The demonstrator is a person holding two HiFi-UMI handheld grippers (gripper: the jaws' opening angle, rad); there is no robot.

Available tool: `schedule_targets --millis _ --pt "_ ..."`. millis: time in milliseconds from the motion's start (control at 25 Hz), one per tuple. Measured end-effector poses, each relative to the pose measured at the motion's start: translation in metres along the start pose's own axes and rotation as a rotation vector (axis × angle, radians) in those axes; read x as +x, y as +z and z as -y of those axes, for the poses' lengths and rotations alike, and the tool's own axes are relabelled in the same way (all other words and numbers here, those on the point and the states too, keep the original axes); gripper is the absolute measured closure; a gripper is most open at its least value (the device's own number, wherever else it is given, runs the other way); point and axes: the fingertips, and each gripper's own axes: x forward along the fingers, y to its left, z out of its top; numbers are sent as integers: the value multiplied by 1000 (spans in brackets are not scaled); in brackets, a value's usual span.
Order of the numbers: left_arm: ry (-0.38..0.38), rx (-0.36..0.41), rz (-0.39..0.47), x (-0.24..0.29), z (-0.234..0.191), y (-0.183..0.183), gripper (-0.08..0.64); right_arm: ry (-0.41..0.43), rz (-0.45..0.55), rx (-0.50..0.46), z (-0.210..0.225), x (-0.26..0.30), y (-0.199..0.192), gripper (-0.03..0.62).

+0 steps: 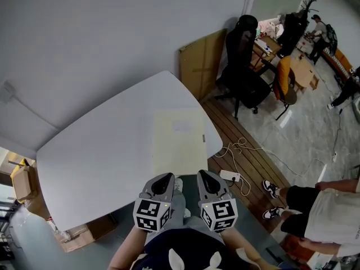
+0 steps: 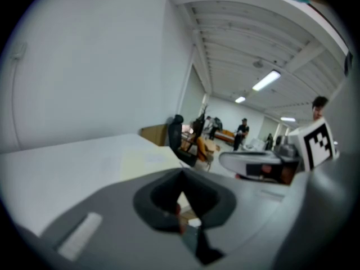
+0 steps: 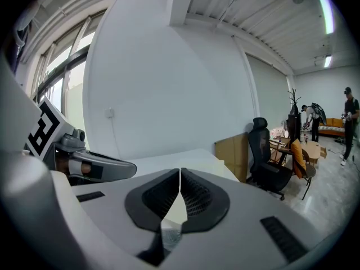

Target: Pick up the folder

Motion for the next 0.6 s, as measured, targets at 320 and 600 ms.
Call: schedule_targets --millis 320,600 --pt "11 -2 -21 18 -16 1 555 9 -39 7 8 20 -2 581" --pt "7 -15 -44 32 -25 6 549 9 -85 19 21 35 -3 580"
